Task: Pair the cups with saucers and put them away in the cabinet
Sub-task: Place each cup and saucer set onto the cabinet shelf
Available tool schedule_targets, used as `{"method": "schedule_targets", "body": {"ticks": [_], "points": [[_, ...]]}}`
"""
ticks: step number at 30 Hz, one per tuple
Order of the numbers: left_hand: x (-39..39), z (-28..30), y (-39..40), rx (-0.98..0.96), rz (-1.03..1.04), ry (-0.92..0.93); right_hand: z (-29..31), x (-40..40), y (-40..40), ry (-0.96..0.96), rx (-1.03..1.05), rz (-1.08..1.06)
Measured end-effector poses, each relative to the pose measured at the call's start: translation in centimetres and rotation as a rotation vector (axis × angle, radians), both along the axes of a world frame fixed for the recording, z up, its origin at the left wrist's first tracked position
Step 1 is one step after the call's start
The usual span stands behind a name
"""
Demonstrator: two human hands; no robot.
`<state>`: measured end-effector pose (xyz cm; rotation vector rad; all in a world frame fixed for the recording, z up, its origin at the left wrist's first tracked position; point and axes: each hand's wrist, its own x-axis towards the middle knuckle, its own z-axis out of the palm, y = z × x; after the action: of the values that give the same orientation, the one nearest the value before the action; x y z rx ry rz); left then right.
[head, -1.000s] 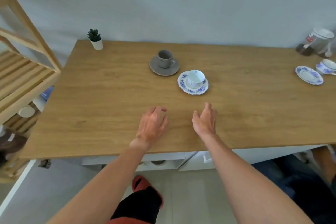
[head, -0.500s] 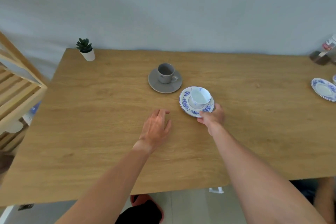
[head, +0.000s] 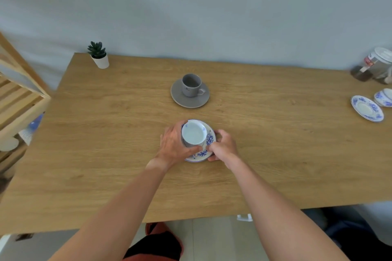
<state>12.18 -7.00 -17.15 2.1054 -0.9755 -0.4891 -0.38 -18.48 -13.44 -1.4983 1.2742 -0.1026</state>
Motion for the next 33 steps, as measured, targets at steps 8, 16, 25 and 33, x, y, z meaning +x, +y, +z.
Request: {"method": "schedule_targets", "body": {"ticks": [8,16,25,33], "points": [[-1.6,-0.3,3.7,-0.049,0.097,0.006,-0.4,-1.0,3.4,0.026,0.043,0.088],[-7.4,0.0,11.1,-0.147,0.072,-0.027,-0.4,-6.8,11.1,-0.08,0.023,0.035],[-17.3,-1.0,19.2,-0.279,0.02,0.023,-1.1,-17.2,18.9,-0.131,0.057,-0.056],[-20.8,-5.5,24.0,-0.098,-0.036,0.053,-6.8,-21.1,23.2,-0.102,0.15,-0.072]]}}
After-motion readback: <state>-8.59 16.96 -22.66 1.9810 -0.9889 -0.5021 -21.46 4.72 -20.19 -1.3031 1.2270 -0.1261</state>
